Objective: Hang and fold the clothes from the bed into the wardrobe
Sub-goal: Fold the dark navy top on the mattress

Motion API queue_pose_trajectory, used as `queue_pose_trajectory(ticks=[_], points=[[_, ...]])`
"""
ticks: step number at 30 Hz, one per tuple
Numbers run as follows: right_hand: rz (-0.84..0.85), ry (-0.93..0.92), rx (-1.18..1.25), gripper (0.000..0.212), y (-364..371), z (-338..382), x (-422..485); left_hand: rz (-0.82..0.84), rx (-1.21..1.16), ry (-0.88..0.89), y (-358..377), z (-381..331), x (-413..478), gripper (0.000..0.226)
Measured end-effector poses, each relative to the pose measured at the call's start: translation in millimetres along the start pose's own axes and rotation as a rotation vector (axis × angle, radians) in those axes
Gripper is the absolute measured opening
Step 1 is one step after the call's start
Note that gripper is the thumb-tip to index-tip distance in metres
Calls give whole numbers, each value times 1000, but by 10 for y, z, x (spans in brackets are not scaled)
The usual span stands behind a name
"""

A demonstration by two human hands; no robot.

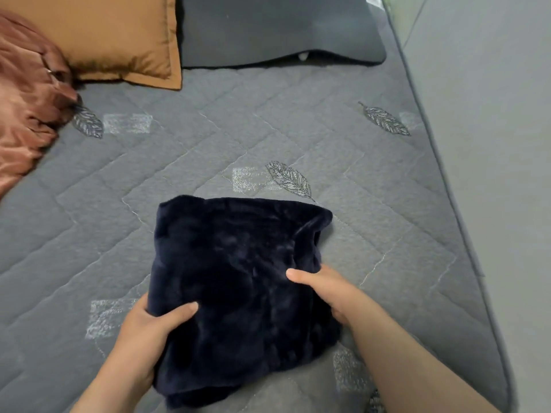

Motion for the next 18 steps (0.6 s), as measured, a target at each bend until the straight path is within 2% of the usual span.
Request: queue_pose_trajectory(ticks=[4, 6, 8, 12, 18], points=[[69, 149, 78, 87, 123, 5, -121, 101, -173, -104, -291, 80, 24, 65], [96, 189, 175, 73, 241, 12, -234, 144, -202, -132, -454, 99, 15, 88], [161, 216, 254, 70, 350, -18, -327, 178, -243, -150, -623, 97, -11, 104], [249, 216, 335, 90, 683, 82, -544, 207, -306, -162, -985, -75, -146, 108], [368, 109, 296, 87, 1408, 755, -1254, 168, -371, -60, -1751, -623, -656, 102]])
Point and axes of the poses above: each hand's wrist, its own x-axis towards the middle knuckle, its own y-axis out of the palm, z = x × y, the point moved 1 cm from there along x, towards the middle knuckle, and after that the axes turned 3 degrees about z, right-handed, at the moved point
